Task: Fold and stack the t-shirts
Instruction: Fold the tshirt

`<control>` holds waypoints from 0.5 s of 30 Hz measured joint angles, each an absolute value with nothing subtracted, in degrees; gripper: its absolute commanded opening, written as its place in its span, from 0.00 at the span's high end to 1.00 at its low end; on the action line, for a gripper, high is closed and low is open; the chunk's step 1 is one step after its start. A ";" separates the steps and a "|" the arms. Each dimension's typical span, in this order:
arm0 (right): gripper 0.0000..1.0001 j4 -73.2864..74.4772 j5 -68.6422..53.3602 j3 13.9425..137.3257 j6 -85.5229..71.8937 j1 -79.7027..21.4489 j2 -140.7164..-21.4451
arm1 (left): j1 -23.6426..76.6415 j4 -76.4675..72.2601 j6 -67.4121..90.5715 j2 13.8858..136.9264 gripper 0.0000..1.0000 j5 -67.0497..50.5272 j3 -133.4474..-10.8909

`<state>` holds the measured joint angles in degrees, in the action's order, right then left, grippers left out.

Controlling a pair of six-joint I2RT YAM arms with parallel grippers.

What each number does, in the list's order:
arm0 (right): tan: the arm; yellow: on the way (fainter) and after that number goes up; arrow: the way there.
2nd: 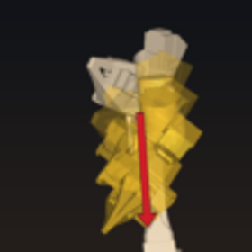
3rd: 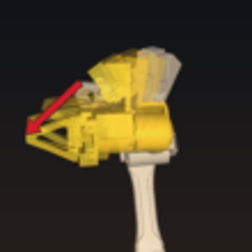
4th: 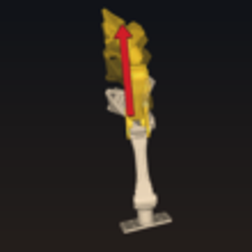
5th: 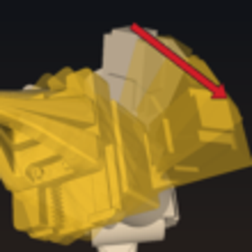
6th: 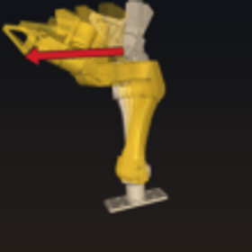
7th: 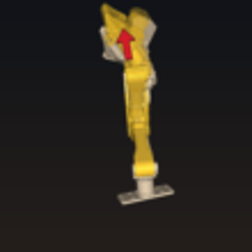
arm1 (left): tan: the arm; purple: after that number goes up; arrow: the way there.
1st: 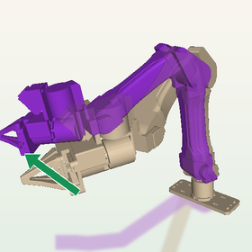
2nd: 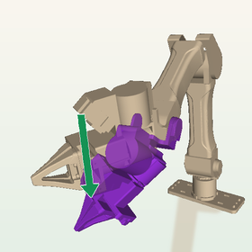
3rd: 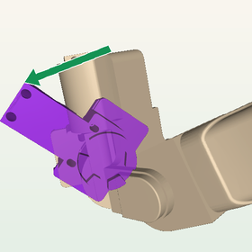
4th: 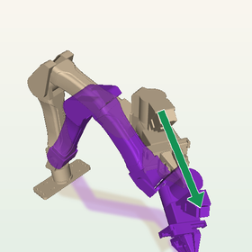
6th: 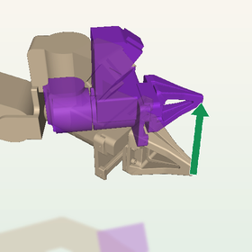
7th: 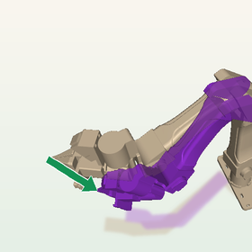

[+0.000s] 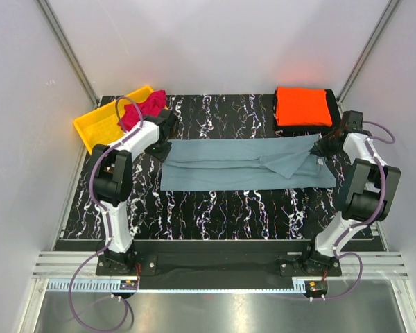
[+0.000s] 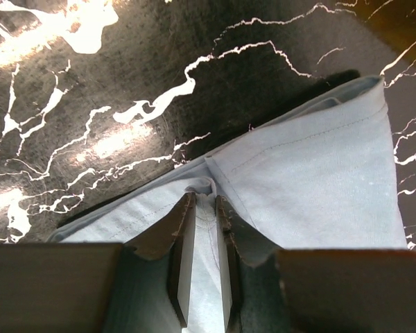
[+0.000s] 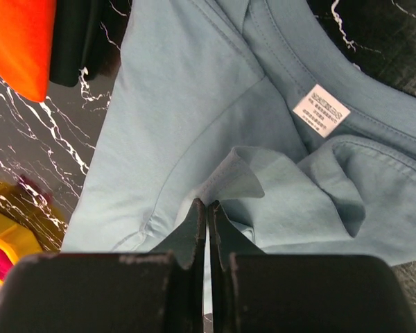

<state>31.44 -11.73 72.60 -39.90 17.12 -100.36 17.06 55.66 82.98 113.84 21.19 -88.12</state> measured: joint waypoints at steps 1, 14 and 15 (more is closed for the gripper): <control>1.00 31.35 -11.73 72.97 -39.90 17.12 -100.84 | 17.06 55.68 82.98 113.84 0.79 21.50 -88.12; 0.92 29.39 -13.08 77.30 -39.81 17.04 -107.70 | 16.97 55.94 82.32 113.82 0.79 25.08 -88.12; 0.91 29.06 -13.30 77.41 -39.70 16.97 -108.05 | 16.99 55.96 82.17 113.73 0.79 25.56 -88.14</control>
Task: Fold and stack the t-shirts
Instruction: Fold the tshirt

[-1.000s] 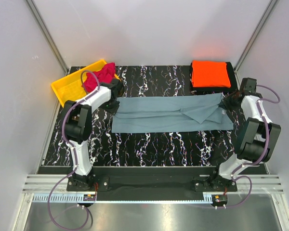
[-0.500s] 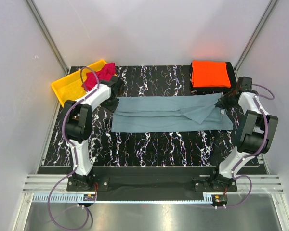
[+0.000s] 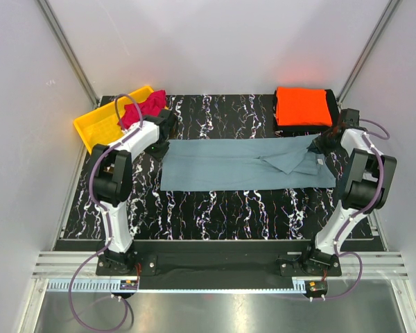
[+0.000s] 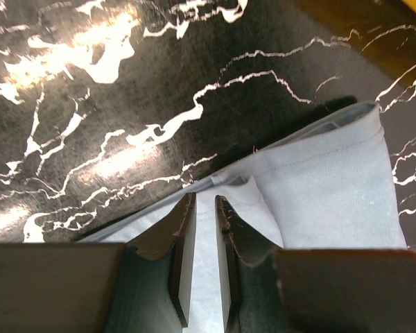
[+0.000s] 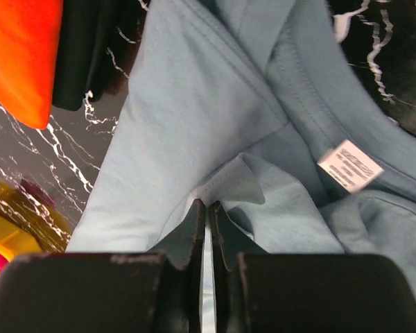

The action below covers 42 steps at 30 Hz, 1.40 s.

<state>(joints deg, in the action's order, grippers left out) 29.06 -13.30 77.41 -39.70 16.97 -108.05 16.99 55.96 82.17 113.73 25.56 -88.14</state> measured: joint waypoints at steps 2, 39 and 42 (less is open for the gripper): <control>0.91 28.56 -14.00 77.67 -39.38 16.78 -108.66 | 17.12 56.07 81.87 113.45 0.78 26.44 -88.12; 0.95 26.02 -17.74 85.93 -32.14 11.25 -115.15 | 27.73 30.79 55.88 84.99 0.63 20.53 -63.00; 0.95 25.69 -18.20 85.95 -32.14 11.25 -115.15 | 30.89 17.78 50.87 79.90 0.62 11.42 -56.53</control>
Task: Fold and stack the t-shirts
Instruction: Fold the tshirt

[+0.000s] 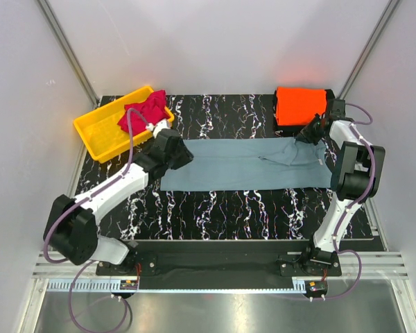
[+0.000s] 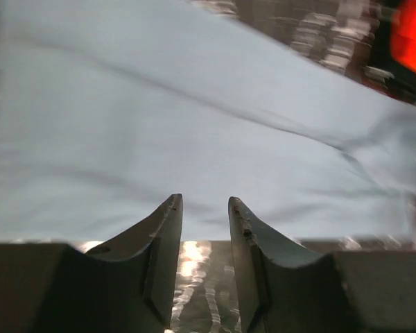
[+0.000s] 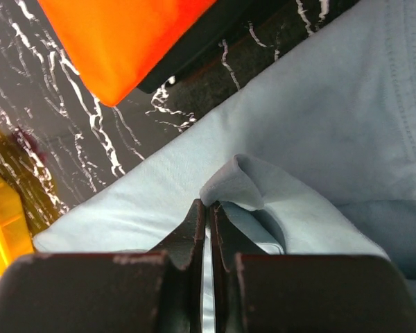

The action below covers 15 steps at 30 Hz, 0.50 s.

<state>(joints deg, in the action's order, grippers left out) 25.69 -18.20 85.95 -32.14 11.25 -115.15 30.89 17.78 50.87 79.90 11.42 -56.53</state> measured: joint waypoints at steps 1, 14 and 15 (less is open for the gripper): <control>0.95 25.58 -18.52 85.95 -32.14 11.25 -115.15 | 31.48 15.16 49.80 79.85 0.61 8.78 -56.55; 0.94 20.60 -25.80 83.26 -33.91 11.09 -114.19 | 44.12 2.00 31.00 112.38 0.53 -9.69 -86.87; 0.93 20.60 -26.09 82.87 -34.00 11.09 -113.97 | 44.86 2.17 28.80 114.96 0.52 -9.96 -89.76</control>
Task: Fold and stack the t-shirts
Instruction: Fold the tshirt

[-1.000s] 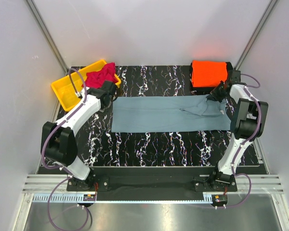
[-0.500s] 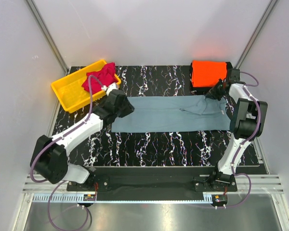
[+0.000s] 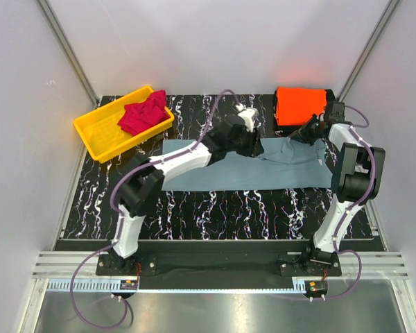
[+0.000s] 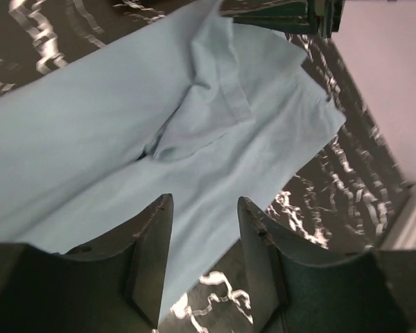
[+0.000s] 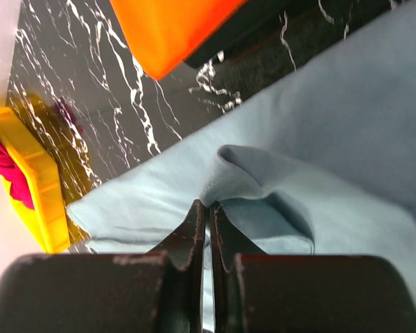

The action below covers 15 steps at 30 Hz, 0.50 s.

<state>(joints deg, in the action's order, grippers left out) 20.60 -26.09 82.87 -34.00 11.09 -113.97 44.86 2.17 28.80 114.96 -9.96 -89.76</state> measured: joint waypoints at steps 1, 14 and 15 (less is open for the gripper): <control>0.93 20.51 -26.26 82.37 -34.15 11.07 -113.73 | 45.54 2.85 26.46 116.99 0.51 -10.04 -92.09; 0.91 20.21 -27.24 79.75 -35.83 11.03 -111.77 | 51.20 9.74 8.14 132.97 0.48 -7.62 -113.69; 0.87 20.21 -27.20 79.72 -35.81 11.03 -111.77 | 51.20 10.00 7.94 133.75 0.48 -7.62 -114.34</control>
